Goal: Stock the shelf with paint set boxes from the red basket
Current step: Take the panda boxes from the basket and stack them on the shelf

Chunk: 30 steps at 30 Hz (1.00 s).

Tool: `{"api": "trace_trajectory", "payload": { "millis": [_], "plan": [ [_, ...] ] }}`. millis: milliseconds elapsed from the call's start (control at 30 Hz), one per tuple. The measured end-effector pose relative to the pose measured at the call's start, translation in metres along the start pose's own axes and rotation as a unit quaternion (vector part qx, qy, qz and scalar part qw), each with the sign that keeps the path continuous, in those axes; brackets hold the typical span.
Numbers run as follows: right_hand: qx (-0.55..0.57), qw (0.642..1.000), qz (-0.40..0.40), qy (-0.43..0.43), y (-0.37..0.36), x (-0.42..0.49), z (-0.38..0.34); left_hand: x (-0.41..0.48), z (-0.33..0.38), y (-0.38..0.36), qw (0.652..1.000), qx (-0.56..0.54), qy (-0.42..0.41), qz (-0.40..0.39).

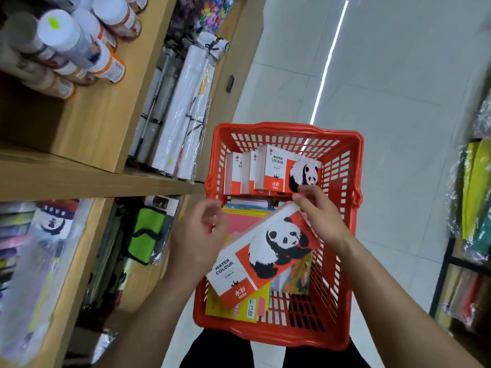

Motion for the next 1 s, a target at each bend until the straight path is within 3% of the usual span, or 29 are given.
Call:
{"api": "trace_trajectory", "payload": {
  "millis": [100, 233, 333, 567, 667, 800, 1000],
  "plan": [
    [-0.002, 0.999, 0.034, -0.013, 0.001, 0.031, -0.005, 0.064, 0.040, -0.052, 0.997, 0.007, -0.077, -0.028],
    [0.006, 0.995, 0.052, -0.090, -0.008, 0.078, 0.003, 0.132, 0.056, -0.125, 0.977, 0.168, -0.108, -0.077],
    [0.022, 0.993, 0.017, -0.118, -0.015, 0.090, 0.008, 0.140, 0.043, -0.142, 0.950, 0.273, -0.143, -0.051],
    [0.088, 0.993, 0.012, -0.076, -0.013, 0.069, 0.018, 0.114, 0.037, -0.135, 0.963, 0.171, -0.206, 0.003],
    [0.100, 0.992, 0.022, -0.073, -0.013, 0.065, 0.020, 0.103, 0.039, -0.140, 0.985, 0.078, -0.152, -0.037],
    [0.080, 0.994, 0.036, -0.067, -0.013, 0.063, 0.022, 0.107, 0.038, -0.141, 0.996, -0.032, -0.079, -0.022],
    [0.065, 0.996, 0.036, -0.047, -0.015, 0.064, 0.026, 0.111, 0.044, -0.159, 0.991, -0.083, -0.023, -0.103]
  ]
}}
Point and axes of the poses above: each hand's wrist, its own x-axis towards the middle knuckle, its own y-axis out of the back of the hand, z = x × y, the point moved 2 cm from there along x, towards the middle knuckle, and after that the axes turned 6 degrees about z, right-handed, at the moved point
